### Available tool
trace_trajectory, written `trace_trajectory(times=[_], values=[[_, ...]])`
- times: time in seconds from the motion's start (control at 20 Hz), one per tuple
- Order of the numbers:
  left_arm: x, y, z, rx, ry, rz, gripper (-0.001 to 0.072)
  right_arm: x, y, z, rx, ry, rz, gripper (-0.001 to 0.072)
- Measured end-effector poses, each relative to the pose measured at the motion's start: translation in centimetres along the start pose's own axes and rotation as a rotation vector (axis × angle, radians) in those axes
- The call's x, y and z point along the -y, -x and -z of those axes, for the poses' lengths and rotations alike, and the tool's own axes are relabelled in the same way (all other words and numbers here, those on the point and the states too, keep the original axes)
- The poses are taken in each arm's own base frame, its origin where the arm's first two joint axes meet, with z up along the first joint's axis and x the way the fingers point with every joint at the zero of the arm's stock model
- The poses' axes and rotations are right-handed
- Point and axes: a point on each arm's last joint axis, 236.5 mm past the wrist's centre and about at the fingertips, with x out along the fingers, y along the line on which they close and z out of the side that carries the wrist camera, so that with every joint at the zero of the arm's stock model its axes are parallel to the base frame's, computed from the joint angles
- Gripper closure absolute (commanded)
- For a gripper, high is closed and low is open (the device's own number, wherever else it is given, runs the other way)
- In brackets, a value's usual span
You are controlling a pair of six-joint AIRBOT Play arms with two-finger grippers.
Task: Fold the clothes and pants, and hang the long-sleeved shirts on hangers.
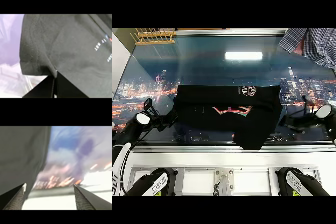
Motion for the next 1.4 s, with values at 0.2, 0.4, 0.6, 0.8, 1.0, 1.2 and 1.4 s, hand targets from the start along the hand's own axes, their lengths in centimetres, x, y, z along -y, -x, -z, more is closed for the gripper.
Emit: trace_trajectory(times=[0.2, 0.4, 0.6, 0.8, 1.0, 1.2, 1.4], values=[[-0.5, 0.3, 0.6, 0.011, -0.009, -0.004, 0.0702, -1.5, -4.5, 4.9, -0.125, -0.066, -0.106, 0.0058], [-0.5, 0.4, 0.6, 0.019, -0.013, -0.003, 0.0701, -4.6, -6.6, 6.7, -0.159, -0.06, -0.179, 0.0096], [-0.5, 0.4, 0.6, 0.022, -0.013, -0.003, 0.0702, -6.4, -7.9, 5.8, -0.094, -0.022, -0.199, 0.0628], [-0.3, 0.7, 0.5, 0.017, -0.032, -0.001, 0.0702, -7.4, -6.9, 3.8, -0.028, 0.049, -0.199, 0.0701], [0.2, 3.0, 0.9, -0.025, -0.108, 0.013, 0.0702, -7.0, -2.9, 3.3, -0.01, 0.179, -0.155, 0.0702], [0.4, 6.6, 3.7, -0.079, -0.177, 0.036, 0.0702, -4.7, 1.3, 6.0, -0.037, 0.311, -0.044, 0.0702], [0.5, 8.7, 7.0, -0.137, -0.262, 0.029, 0.0703, -3.3, 4.0, 7.1, -0.028, 0.354, 0.03, 0.0702]])
